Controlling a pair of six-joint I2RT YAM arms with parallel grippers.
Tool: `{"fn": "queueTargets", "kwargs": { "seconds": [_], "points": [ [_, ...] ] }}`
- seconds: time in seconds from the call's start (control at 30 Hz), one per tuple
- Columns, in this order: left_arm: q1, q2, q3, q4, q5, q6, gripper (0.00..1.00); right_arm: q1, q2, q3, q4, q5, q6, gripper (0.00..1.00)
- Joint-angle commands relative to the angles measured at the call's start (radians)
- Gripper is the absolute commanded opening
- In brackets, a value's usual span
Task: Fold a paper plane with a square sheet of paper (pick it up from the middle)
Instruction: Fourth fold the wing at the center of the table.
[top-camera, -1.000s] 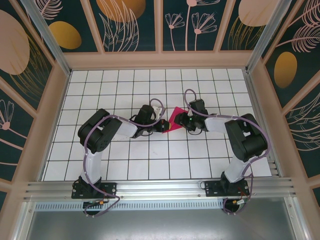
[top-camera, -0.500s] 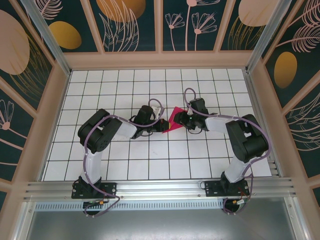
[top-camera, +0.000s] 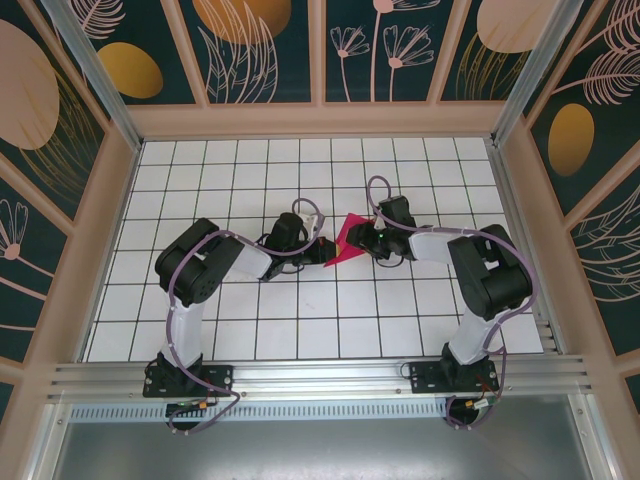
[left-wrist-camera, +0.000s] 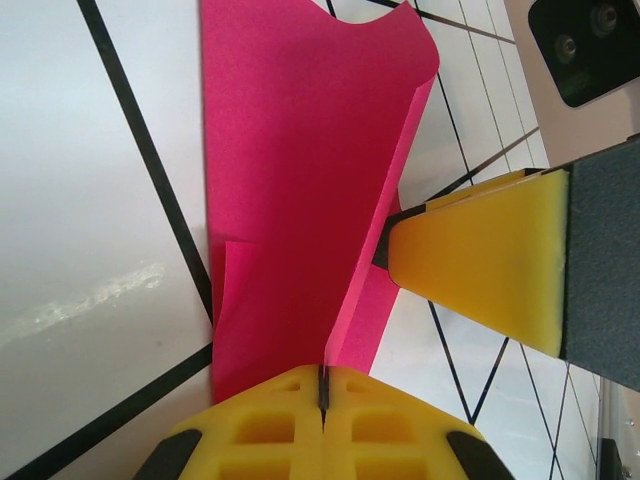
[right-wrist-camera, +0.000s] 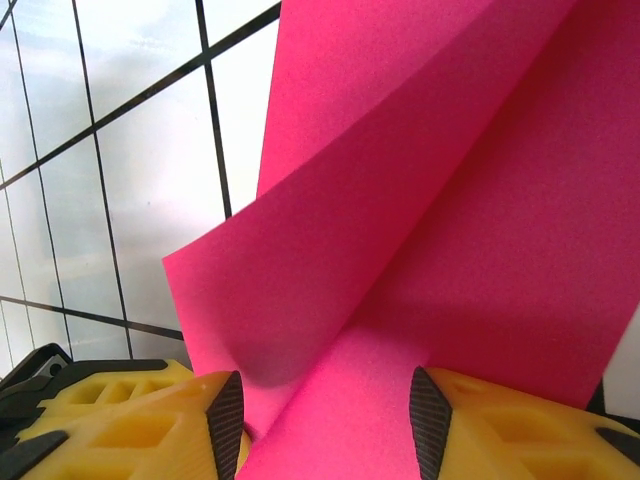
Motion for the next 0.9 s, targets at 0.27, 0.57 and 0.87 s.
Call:
{"fn": "queueTargets", "kwargs": {
  "seconds": [0.27, 0.57, 0.87],
  "points": [
    [0.018, 0.018, -0.003, -0.027, -0.023, -0.021, 0.0, -0.003, 0.092, 0.027, -0.119, 0.099, 0.004, 0.58],
    [0.02, 0.024, 0.018, -0.071, -0.023, -0.002, 0.0, 0.004, 0.171, 0.077, -0.26, 0.191, 0.037, 0.57],
    [0.022, -0.08, 0.074, -0.285, -0.122, 0.078, 0.24, 0.017, 0.234, 0.127, -0.357, 0.262, 0.066, 0.56]
  ]
}}
